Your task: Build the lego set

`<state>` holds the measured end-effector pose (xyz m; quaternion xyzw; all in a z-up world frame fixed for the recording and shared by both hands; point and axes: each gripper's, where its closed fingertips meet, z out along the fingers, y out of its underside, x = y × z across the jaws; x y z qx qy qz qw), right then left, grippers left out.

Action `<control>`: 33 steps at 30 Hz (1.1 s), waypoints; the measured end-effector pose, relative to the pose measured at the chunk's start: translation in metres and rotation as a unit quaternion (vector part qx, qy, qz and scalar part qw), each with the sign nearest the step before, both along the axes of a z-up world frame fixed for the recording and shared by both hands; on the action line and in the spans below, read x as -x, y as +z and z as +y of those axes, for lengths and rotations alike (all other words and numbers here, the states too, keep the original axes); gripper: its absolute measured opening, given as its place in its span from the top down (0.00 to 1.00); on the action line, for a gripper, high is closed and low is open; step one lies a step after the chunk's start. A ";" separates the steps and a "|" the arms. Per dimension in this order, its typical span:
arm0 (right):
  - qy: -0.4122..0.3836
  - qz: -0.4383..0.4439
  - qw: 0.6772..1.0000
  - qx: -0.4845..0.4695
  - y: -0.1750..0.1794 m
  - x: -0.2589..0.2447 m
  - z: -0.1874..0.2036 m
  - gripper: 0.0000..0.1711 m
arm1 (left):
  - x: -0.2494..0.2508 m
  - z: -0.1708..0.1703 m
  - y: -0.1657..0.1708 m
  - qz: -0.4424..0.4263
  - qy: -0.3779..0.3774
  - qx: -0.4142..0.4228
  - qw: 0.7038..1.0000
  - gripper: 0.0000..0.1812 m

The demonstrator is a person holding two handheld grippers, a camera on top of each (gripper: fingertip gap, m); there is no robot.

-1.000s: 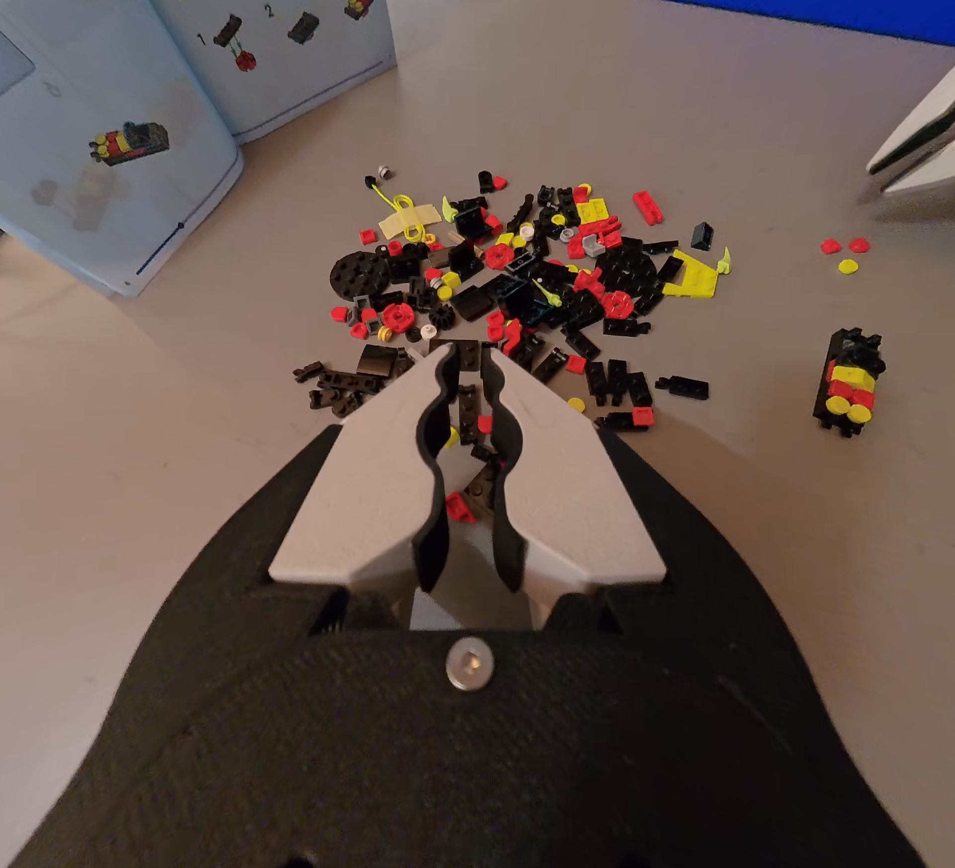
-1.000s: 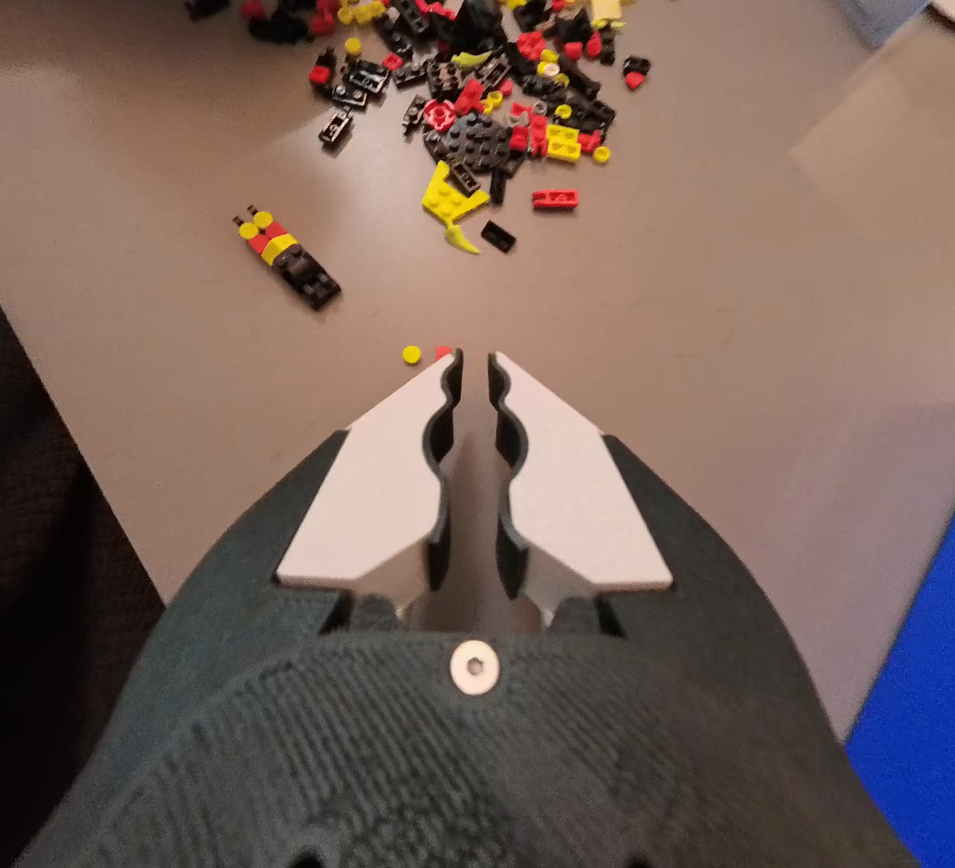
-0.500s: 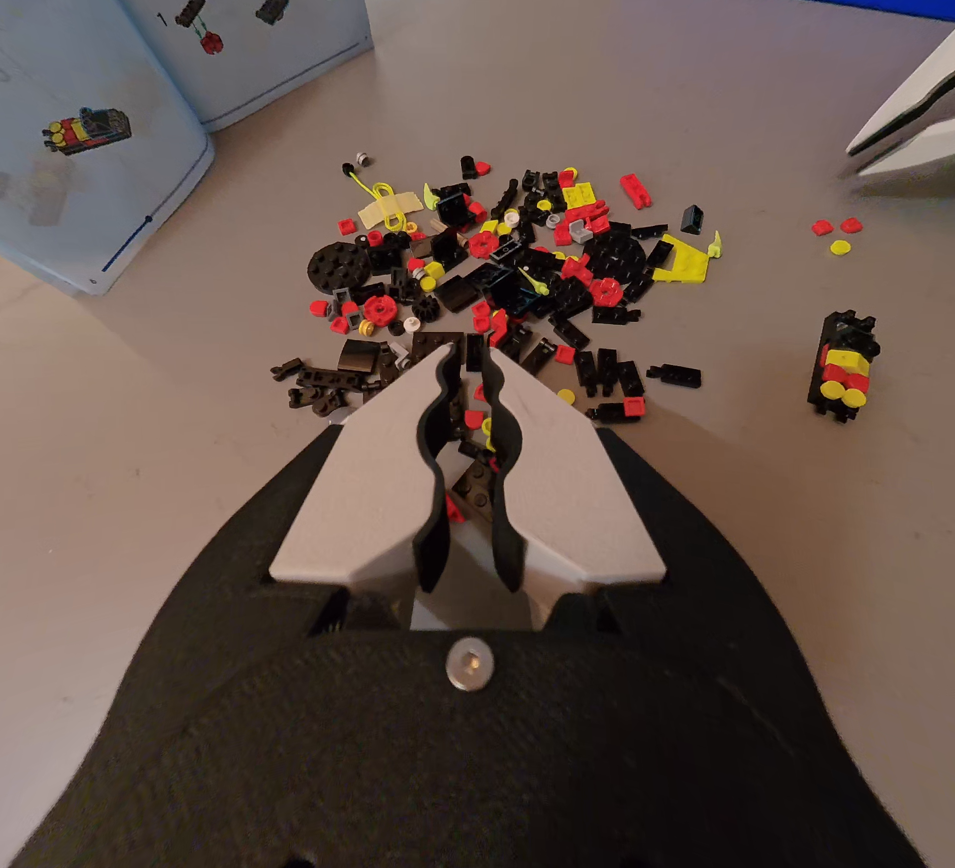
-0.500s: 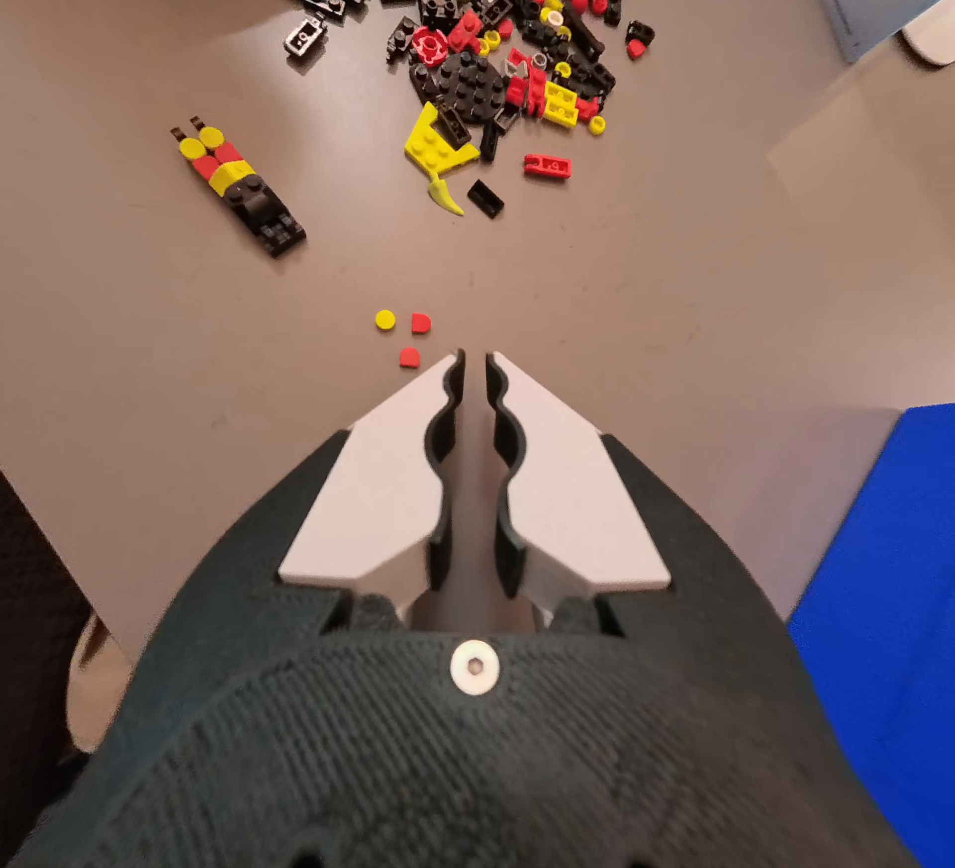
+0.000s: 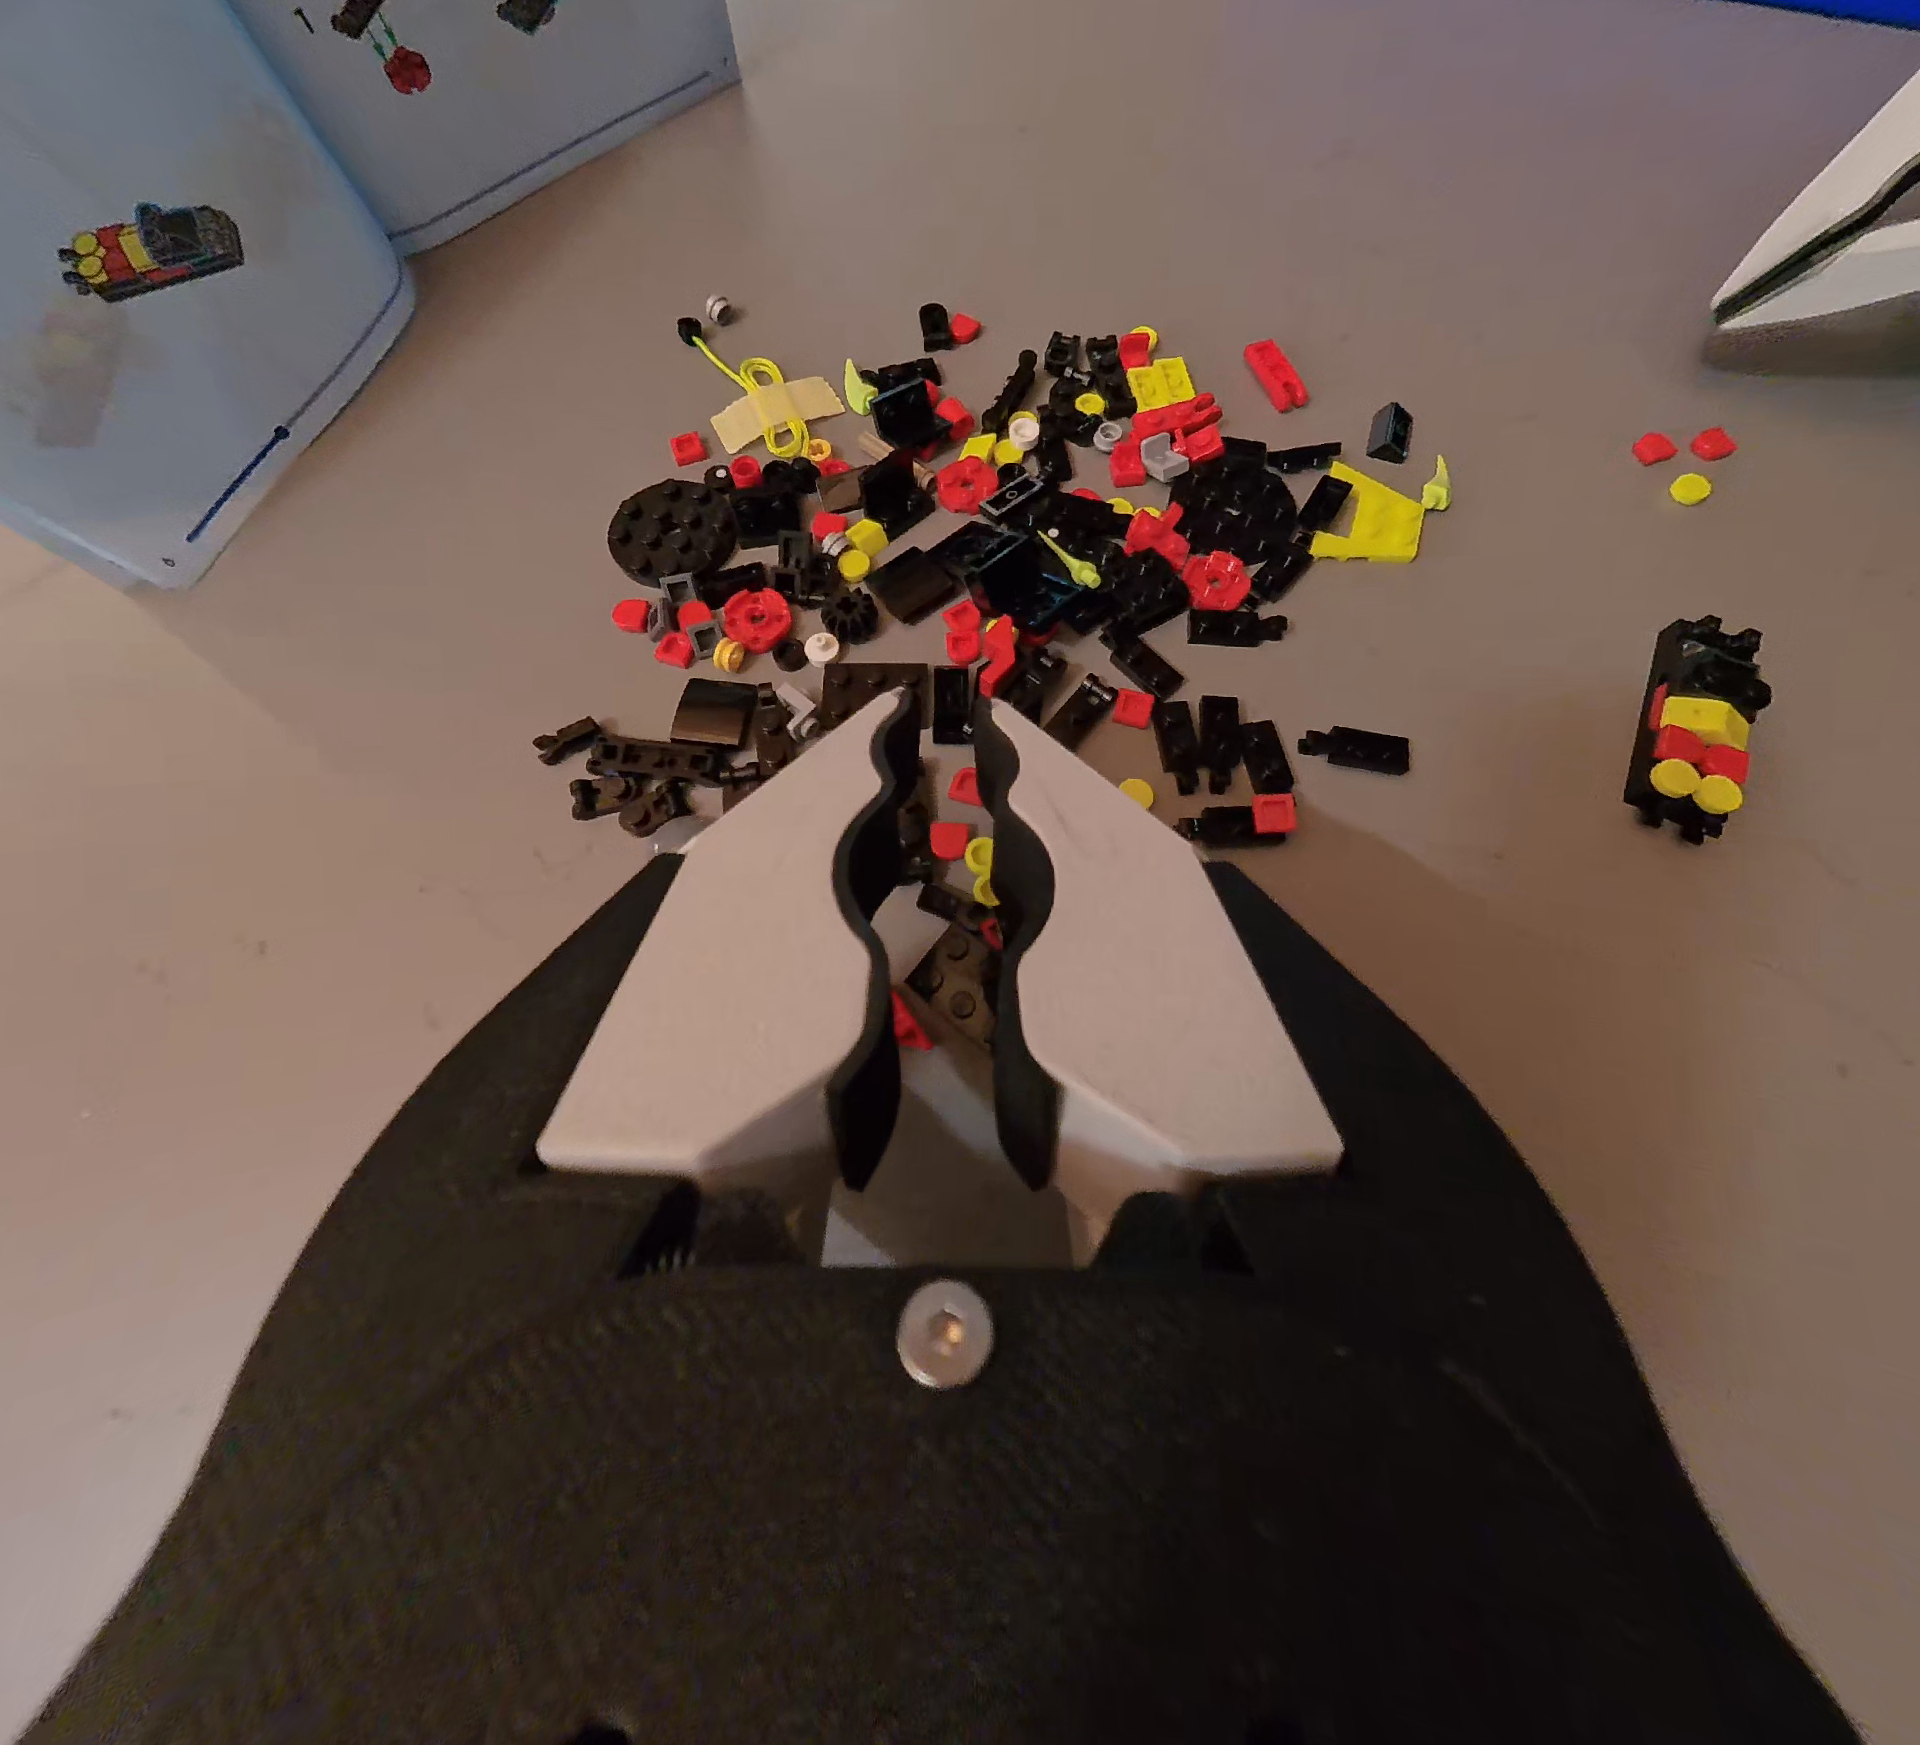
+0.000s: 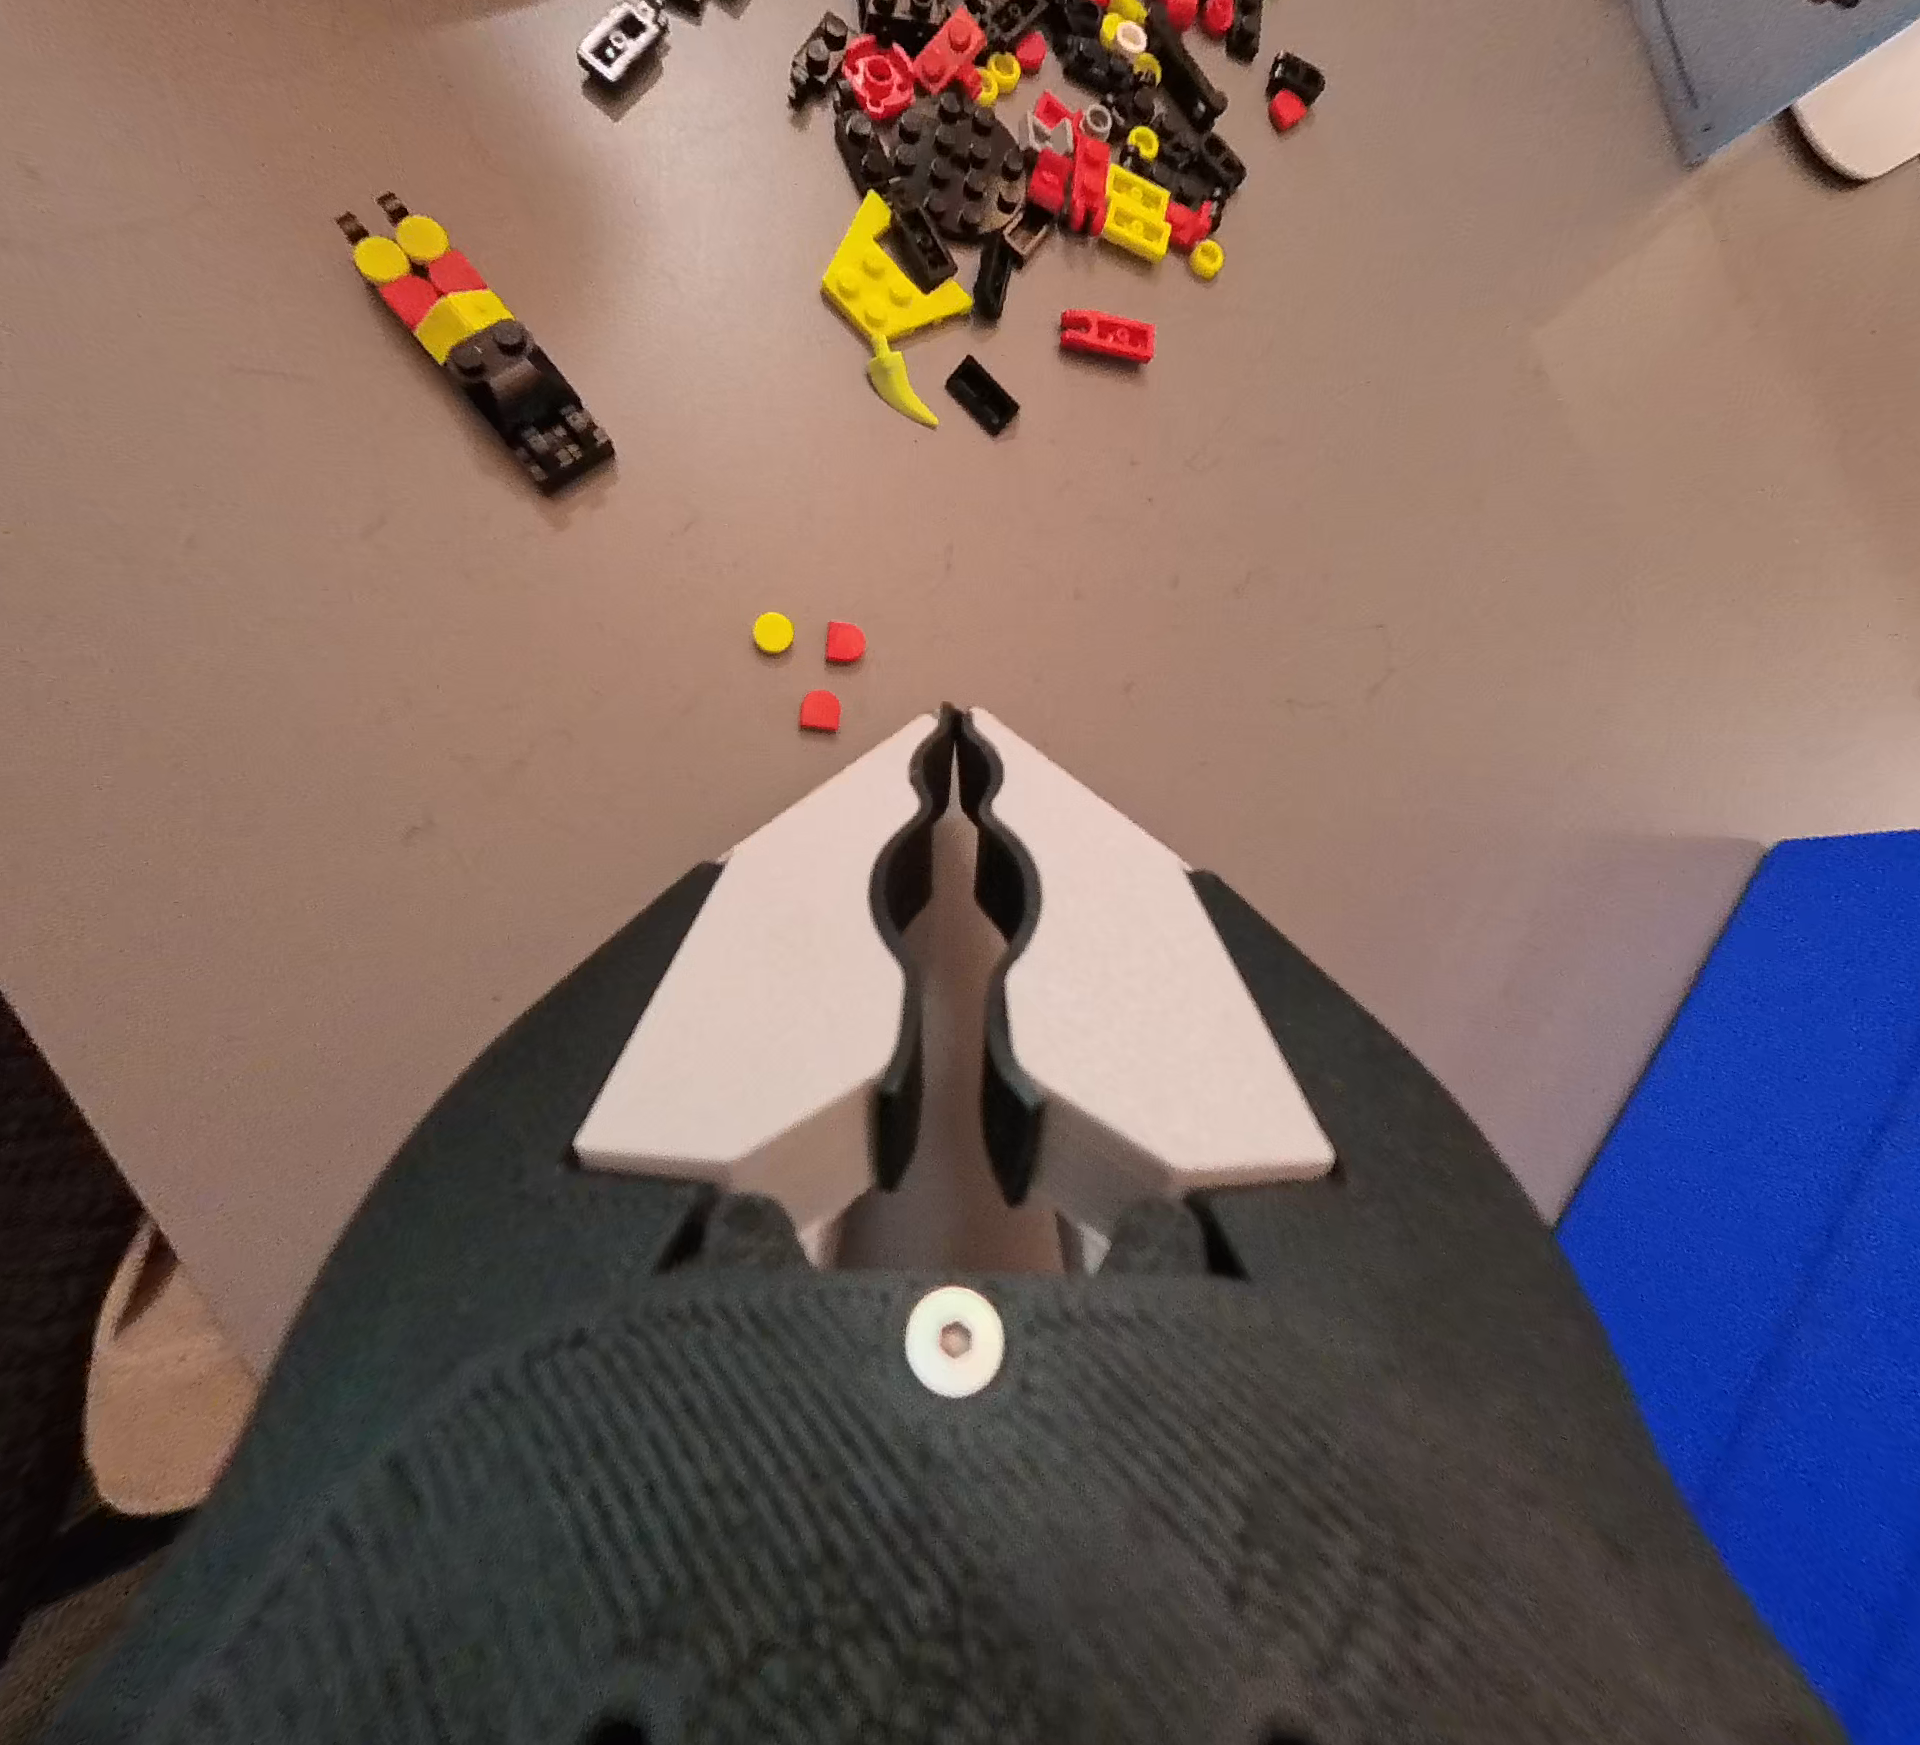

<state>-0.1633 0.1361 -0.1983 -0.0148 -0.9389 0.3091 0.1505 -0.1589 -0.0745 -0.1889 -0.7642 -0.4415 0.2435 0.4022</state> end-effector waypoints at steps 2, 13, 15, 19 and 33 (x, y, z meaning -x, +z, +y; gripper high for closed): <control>0.002 -0.001 1.000 0.009 0.002 -0.001 -0.002 1.00 | 0.000 0.001 -0.001 0.000 -0.002 0.004 1.000 0.96; -0.008 -0.027 0.999 0.042 0.008 0.000 -0.004 1.00 | 0.000 0.001 -0.002 -0.006 -0.003 0.003 1.000 0.94; -0.010 -0.030 0.998 0.045 0.008 0.001 -0.004 1.00 | 0.000 0.001 -0.003 -0.007 -0.003 0.004 1.000 0.94; -0.014 -0.028 0.998 0.046 0.008 0.003 -0.003 1.00 | 0.000 0.001 -0.002 -0.005 -0.003 0.006 1.000 0.94; -0.019 -0.018 0.998 0.050 0.009 0.007 -0.003 1.00 | 0.000 0.001 -0.003 -0.007 -0.003 0.007 1.000 0.94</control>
